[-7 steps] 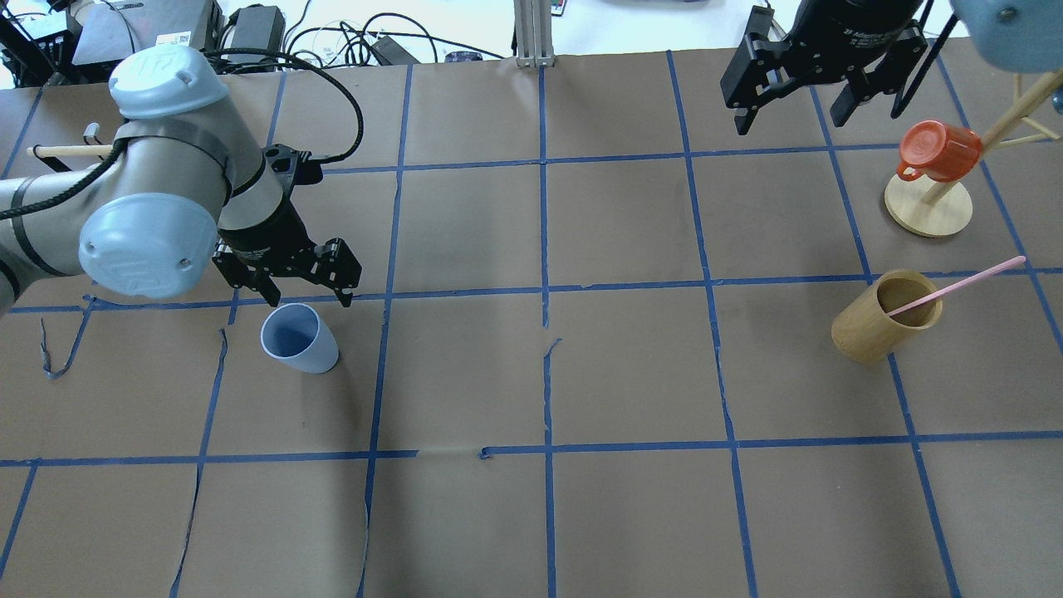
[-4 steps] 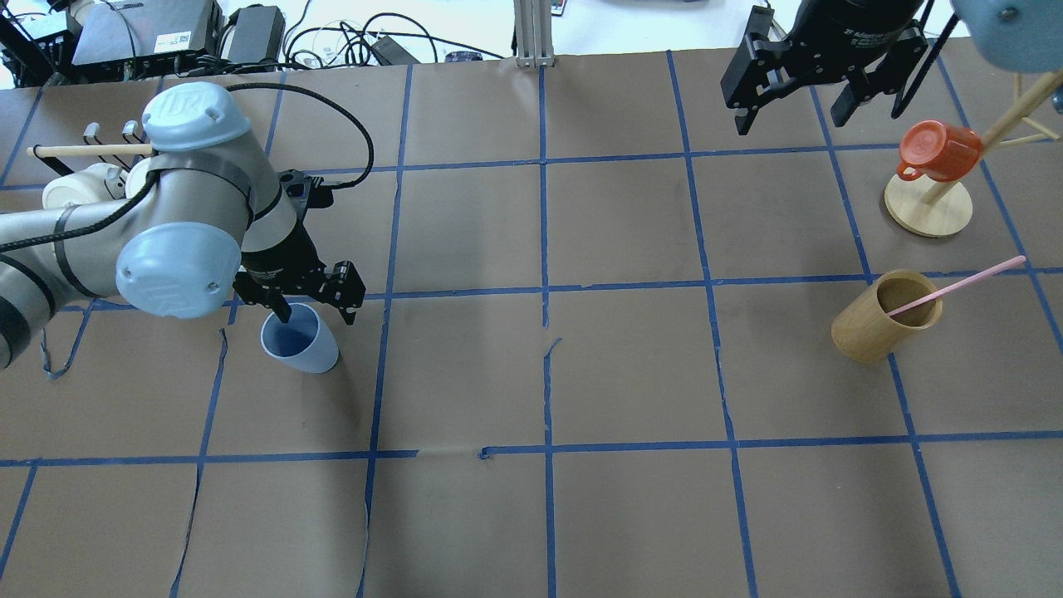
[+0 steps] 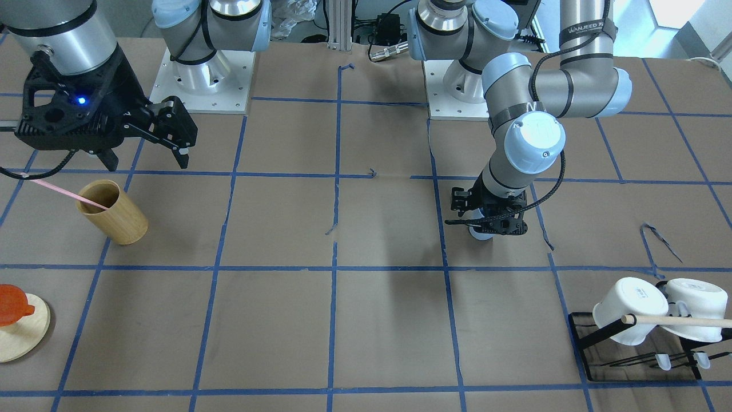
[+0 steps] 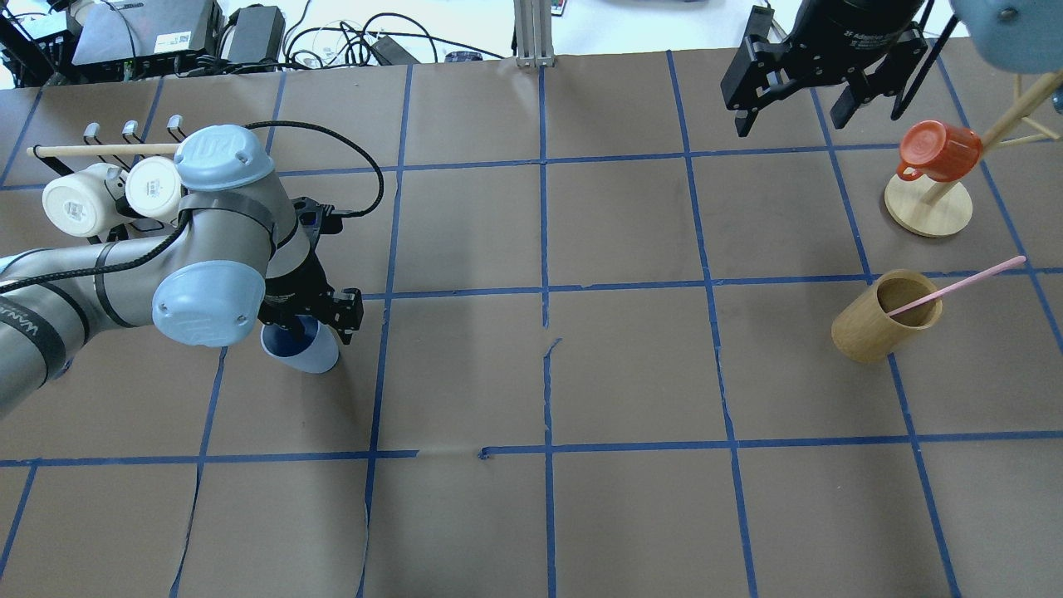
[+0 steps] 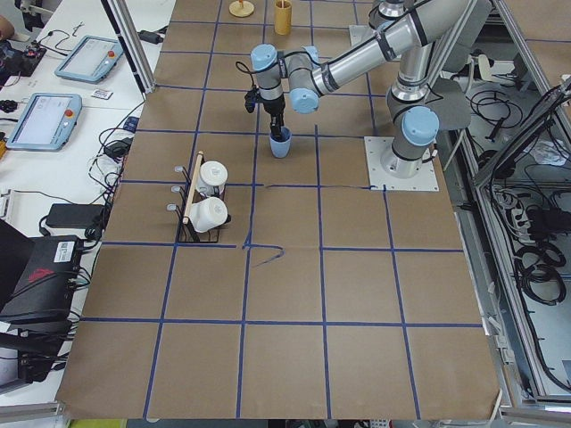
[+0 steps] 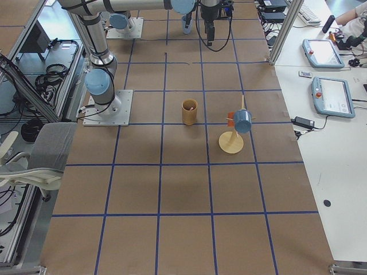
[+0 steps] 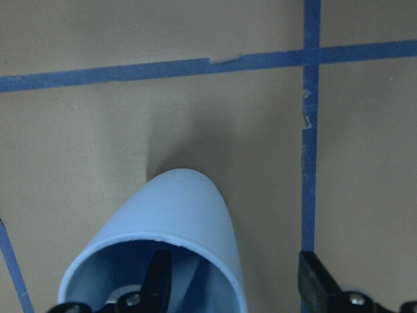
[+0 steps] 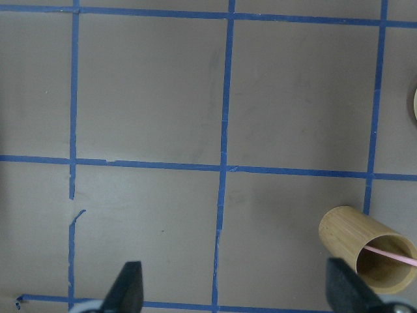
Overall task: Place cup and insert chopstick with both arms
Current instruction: 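Carry the blue cup to table centre with left gripper while right reaches chopstick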
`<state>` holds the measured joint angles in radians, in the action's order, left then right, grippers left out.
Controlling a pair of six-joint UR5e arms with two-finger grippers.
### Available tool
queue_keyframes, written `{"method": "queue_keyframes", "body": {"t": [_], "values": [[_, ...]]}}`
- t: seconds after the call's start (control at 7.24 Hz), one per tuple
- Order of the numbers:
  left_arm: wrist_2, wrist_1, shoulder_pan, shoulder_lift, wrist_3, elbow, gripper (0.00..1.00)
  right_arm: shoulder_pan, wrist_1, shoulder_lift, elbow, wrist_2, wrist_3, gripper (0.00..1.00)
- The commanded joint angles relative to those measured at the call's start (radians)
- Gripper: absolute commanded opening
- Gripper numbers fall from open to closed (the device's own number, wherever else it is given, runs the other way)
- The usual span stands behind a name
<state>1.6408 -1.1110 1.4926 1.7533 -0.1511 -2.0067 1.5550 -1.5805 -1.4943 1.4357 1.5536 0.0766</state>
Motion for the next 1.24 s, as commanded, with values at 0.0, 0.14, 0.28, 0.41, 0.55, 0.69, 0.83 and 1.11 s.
{"method": "queue_keyframes", "body": {"t": [0.0, 0.14, 0.28, 0.41, 0.55, 0.69, 0.83, 1.11], "values": [[0.002, 0.008, 0.0, -0.012, 0.008, 0.003, 0.0, -0.05, 0.004, -0.001, 0.0, 0.013, 0.055, 1.0], [-0.002, 0.007, 0.008, -0.02, 0.021, 0.022, 0.0, -0.164, 0.022, -0.003, 0.003, -0.001, 0.168, 1.0], [-0.009, -0.033, 0.029, -0.023, 0.072, 0.081, 0.0, -0.243, 0.043, -0.009, 0.032, 0.006, 0.299, 1.0], [-0.05, -0.091, 0.078, -0.014, 0.185, 0.142, 0.0, -0.259, 0.039, -0.015, 0.055, 0.038, 0.509, 1.0], [-0.068, -0.096, 0.157, 0.001, 0.319, 0.195, 0.0, -0.288, 0.045, -0.015, 0.071, 0.089, 0.587, 1.0], [-0.132, -0.098, 0.237, 0.02, 0.476, 0.221, 0.0, -0.343, 0.036, -0.02, 0.095, 0.088, 0.726, 1.0], [-0.141, -0.086, 0.324, 0.04, 0.61, 0.232, 0.0, -0.428, 0.027, -0.021, 0.144, 0.073, 0.844, 1.0], [-0.188, 0.03, 0.457, 0.118, 0.796, 0.239, 0.0, -0.541, -0.167, -0.024, 0.282, 0.019, 1.088, 1.0]]}}
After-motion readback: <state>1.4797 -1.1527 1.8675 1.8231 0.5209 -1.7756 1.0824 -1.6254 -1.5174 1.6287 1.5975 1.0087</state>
